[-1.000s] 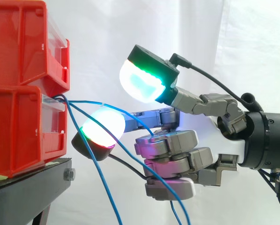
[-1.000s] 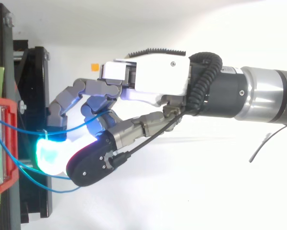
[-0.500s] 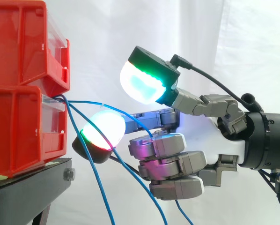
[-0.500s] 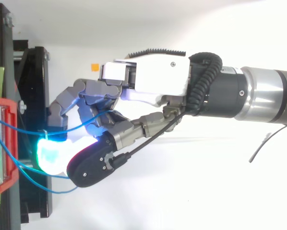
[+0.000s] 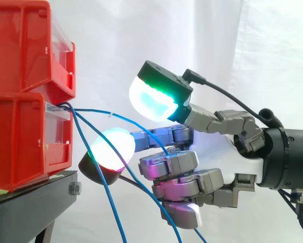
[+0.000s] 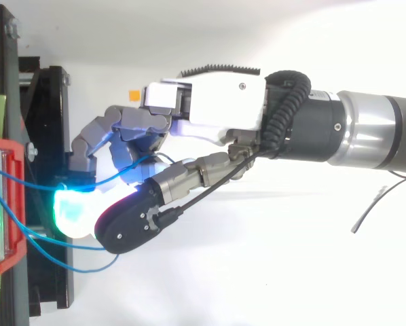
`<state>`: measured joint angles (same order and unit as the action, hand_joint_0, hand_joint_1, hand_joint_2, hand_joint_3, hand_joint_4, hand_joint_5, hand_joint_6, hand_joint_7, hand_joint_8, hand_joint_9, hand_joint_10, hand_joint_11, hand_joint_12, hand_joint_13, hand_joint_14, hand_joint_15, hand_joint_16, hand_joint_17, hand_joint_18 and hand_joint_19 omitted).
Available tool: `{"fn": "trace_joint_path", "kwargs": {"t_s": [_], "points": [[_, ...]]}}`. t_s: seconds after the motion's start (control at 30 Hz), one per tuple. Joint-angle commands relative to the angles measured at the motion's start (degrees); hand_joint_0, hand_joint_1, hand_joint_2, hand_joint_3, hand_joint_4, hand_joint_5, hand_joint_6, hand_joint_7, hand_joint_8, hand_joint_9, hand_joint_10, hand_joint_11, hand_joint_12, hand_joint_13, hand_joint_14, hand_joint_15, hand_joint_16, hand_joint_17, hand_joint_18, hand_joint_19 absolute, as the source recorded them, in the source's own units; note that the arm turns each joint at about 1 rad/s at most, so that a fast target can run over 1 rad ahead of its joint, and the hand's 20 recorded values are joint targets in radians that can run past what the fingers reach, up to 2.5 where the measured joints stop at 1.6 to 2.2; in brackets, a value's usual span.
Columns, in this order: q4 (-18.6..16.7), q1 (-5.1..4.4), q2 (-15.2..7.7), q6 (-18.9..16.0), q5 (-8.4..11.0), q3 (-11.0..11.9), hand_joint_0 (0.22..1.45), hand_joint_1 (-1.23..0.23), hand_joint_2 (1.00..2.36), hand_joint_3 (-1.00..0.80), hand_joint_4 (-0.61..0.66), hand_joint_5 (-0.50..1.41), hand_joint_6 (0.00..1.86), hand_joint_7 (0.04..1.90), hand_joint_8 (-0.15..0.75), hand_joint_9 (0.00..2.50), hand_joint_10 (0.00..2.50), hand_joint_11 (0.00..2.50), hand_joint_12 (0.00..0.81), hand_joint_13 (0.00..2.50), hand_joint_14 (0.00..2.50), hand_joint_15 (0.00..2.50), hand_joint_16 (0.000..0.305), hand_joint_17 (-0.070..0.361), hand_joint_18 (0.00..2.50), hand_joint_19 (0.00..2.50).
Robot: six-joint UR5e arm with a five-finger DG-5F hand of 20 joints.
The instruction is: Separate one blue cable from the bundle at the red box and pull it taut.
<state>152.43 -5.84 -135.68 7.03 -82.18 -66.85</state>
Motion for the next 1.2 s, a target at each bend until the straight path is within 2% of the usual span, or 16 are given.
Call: {"fn": "trace_joint_path", "kwargs": {"t_s": [0.0, 0.13, 0.33, 0.6, 0.93, 1.17], "points": [[0.0, 0.22, 0.0, 0.0, 0.0, 0.0, 0.49, -0.55, 1.0, -0.5, 0.16, -0.25, 0.88, 0.66, 0.349, 0.45, 2.5, 1.55, 0.495, 1.03, 2.5, 1.22, 0.072, 0.163, 1.3, 0.9], [0.0, 0.31, 0.0, 0.0, 0.0, 0.0, 0.5, -0.55, 1.0, -0.5, 0.16, -0.24, 0.88, 0.67, 0.381, 0.61, 2.5, 1.71, 0.531, 1.19, 2.5, 1.28, 0.077, 0.174, 1.5, 0.83], [-0.1, 0.48, 0.0, -0.2, 0.0, 0.0, 0.53, -0.56, 1.0, -0.5, 0.15, -0.23, 0.87, 0.7, 0.405, 0.78, 2.5, 1.92, 0.553, 1.32, 2.5, 1.34, 0.072, 0.161, 1.63, 0.98], [-0.6, 0.57, 0.0, -0.4, 0.0, 0.0, 0.58, -0.6, 1.01, -0.44, 0.13, -0.23, 0.88, 0.72, 0.39, 0.77, 2.5, 1.93, 0.544, 1.31, 2.5, 1.33, 0.067, 0.151, 1.6, 1.06], [-0.7, 0.92, 0.1, -4.5, 0.09, 0.0, 0.61, -0.62, 1.01, -0.37, 0.12, -0.23, 0.88, 0.73, 0.386, 0.77, 2.5, 1.97, 0.537, 1.29, 2.5, 1.34, 0.064, 0.145, 1.58, 1.07], [-0.7, 0.92, 0.0, -4.5, 0.09, 0.0, 0.61, -0.62, 1.01, -0.36, 0.12, -0.22, 0.89, 0.73, 0.384, 0.78, 2.5, 1.96, 0.523, 1.28, 2.5, 1.28, 0.064, 0.144, 1.58, 1.07]]}}
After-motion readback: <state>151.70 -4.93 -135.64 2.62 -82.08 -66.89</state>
